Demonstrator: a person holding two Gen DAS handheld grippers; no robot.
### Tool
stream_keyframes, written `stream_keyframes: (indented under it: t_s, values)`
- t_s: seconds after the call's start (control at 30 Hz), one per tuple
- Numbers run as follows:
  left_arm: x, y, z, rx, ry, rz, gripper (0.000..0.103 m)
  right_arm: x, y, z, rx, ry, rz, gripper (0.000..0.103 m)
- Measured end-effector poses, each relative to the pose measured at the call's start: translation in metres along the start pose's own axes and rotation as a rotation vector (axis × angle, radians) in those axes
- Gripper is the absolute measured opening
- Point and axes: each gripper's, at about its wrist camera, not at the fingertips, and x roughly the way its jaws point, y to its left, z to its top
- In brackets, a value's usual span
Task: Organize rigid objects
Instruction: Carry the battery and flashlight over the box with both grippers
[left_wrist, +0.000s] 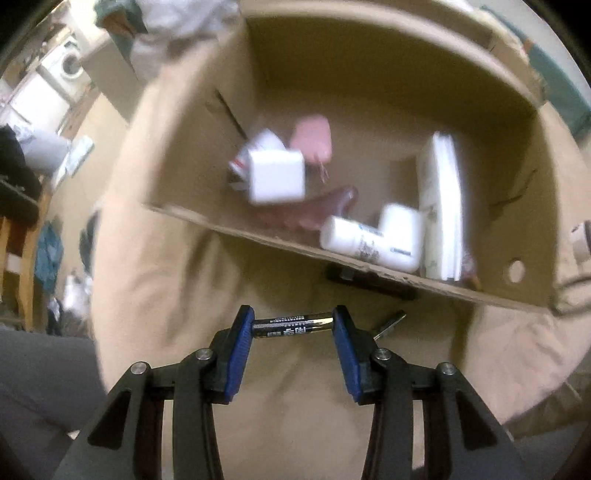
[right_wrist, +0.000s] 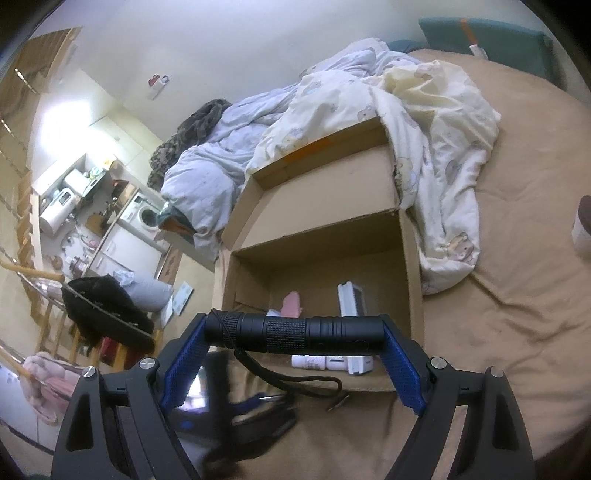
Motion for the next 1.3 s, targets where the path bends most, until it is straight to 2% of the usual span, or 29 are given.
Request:
stream_keyframes:
  t_s: [0.1,0.27,0.47,0.67,0.87,0.97,1.07,1.3]
  values:
    - [-0.034,0.011,0.003,0.034,-0.056,0.003,0.040,-0.001,-0.002,0.002,0.007,-0.006,-0.010,0.093]
    - [-0.068,0.033,0.012,0.104,-0.122,-0.018,0.040,-0.005,0.000,0.001,-0.010,-0.021,-0.026,0.093]
    - [-0.081,0.041,0.029,0.188,-0.210,-0.064,0.040,-0.003,0.009,0.006,-0.059,-0.021,-0.033,0.093]
    - [-0.074,0.045,0.060,0.216,-0.241,-0.109,0.040,0.006,0.022,0.019,-0.062,-0.003,-0.009,0.093]
    - [-0.056,0.038,0.088,0.232,-0.213,-0.157,0.040,0.038,0.038,0.038,-0.113,0.024,-0.033,0.093]
    - [-0.043,0.028,0.093,0.268,-0.209,-0.167,0.040,0.058,0.035,0.038,-0.125,0.036,-0.048,0.093]
    - [-0.022,0.021,0.094,0.291,-0.199,-0.161,0.040,0.082,0.021,0.029,-0.101,0.086,-0.066,0.093]
    - [0.025,0.018,0.097,0.272,-0.083,-0.176,0.040,0.121,0.018,0.012,-0.147,0.188,-0.130,0.093]
